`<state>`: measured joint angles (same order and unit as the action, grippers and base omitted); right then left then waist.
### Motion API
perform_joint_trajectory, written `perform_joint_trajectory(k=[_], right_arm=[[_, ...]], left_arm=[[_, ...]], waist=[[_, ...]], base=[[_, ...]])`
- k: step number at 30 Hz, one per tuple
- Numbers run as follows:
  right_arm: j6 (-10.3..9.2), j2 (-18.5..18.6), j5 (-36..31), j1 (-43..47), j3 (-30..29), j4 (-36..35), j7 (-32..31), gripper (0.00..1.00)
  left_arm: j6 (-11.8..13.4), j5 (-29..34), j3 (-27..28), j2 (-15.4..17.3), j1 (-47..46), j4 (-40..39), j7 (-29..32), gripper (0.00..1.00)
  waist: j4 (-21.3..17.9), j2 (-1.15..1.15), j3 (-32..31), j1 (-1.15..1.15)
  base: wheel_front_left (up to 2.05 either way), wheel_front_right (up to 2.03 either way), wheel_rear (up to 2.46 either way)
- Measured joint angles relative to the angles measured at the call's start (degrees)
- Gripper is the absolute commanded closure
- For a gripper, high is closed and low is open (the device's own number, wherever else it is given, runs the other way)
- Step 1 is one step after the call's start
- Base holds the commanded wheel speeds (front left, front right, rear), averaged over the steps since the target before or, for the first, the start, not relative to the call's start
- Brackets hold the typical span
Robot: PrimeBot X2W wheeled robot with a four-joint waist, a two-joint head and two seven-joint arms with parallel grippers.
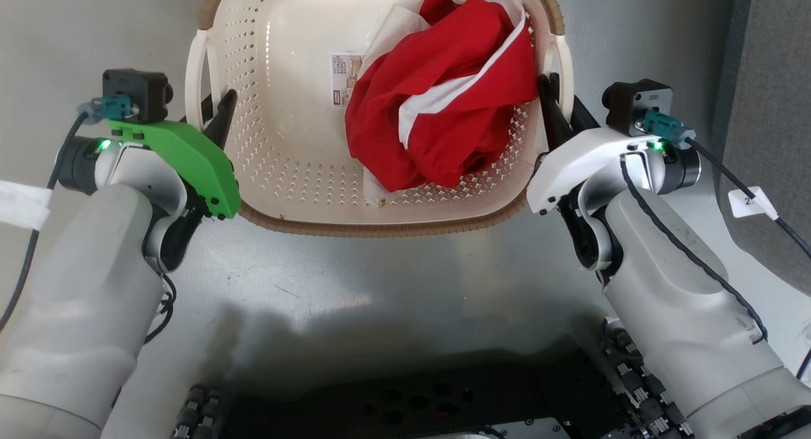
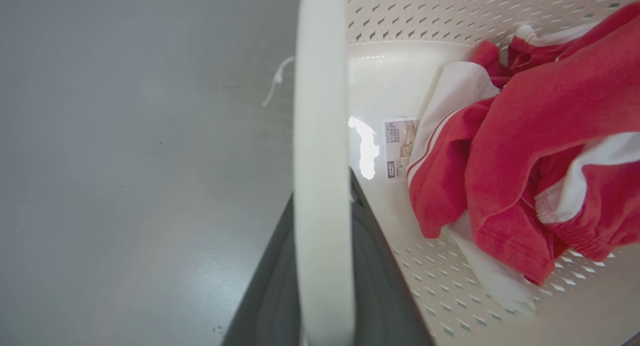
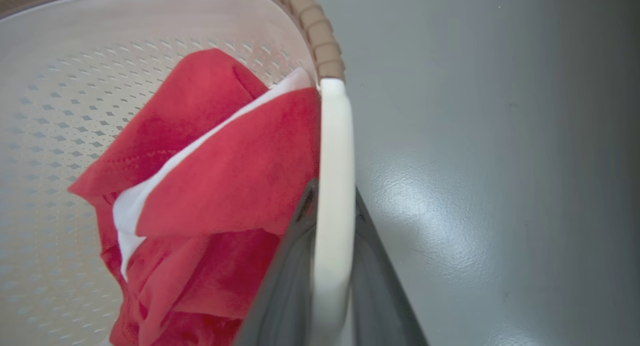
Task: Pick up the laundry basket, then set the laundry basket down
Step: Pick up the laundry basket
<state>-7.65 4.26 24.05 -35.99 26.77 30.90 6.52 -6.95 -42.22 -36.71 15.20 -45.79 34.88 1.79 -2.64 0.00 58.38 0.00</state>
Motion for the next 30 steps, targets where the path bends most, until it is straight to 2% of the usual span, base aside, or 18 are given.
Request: perform_joint_trajectory(k=[8, 16, 20, 30], right_arm=[[-0.02, -0.1, 1.2, -1.1, 1.2, 2.2, 1.3, 1.0], [0.11, -0.3, 1.3, -4.7, 3.9, 7.4, 1.0, 1.0], [1.54, -0.4, 2.5, -6.3, 5.9, 10.7, -0.4, 1.0], [3.14, -0.6, 5.3, -7.4, 7.3, 16.7, -2.0, 1.0]], left_arm=[[0.4, -3.0, -2.3, 0.0, -2.1, 1.9, 0.2, 1.0], [0.4, -6.5, -4.3, -0.3, -2.5, 5.6, 0.6, 1.0], [0.4, -8.0, -5.8, -0.4, -2.5, 8.1, 2.3, 1.0], [0.5, -13.7, -7.8, -2.2, -2.4, 11.8, 5.0, 1.0]], waist=[[0.2, 0.0, -0.1, 0.0], [0.5, 0.0, -1.9, 0.0], [0.6, 0.0, -3.9, 0.0], [1.1, 0.0, -9.3, 0.0]], base=[[0.0, 0.0, 0.0], [0.0, 0.0, 0.0], [0.0, 0.0, 0.0], [0.0, 0.0, 0.0]])
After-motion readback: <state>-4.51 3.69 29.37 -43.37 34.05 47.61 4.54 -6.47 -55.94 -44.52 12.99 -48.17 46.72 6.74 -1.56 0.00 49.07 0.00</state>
